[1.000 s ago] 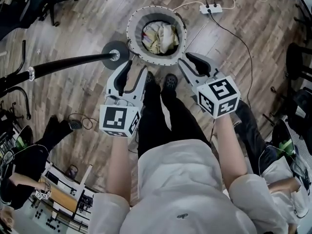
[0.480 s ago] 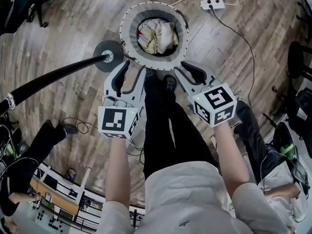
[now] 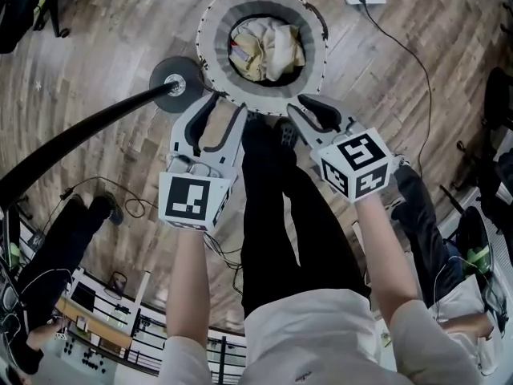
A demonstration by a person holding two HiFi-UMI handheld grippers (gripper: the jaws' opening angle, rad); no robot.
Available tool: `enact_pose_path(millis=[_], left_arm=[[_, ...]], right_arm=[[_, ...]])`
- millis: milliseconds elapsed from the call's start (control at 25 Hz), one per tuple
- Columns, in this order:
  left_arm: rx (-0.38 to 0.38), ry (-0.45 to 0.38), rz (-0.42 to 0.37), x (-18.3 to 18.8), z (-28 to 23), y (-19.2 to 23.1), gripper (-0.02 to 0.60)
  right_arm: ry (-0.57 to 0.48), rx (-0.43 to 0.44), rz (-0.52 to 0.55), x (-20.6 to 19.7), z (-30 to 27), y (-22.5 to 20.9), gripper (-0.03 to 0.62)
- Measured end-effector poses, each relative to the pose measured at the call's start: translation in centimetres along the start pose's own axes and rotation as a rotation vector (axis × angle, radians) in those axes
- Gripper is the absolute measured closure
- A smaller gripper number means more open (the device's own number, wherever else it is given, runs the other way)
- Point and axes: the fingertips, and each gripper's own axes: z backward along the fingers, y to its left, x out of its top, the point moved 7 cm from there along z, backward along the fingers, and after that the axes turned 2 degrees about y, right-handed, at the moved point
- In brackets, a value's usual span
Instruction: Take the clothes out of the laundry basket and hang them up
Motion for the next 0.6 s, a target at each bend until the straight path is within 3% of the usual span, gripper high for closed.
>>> enact_pose_path(millis=[600], left_arm=[[-0.062, 0.062, 0.002, -7.0, -6.1, 5.1, 0.402]], right_arm=[[0.077, 0.005, -0.045, -4.1, -11.4, -4.2, 0.494]])
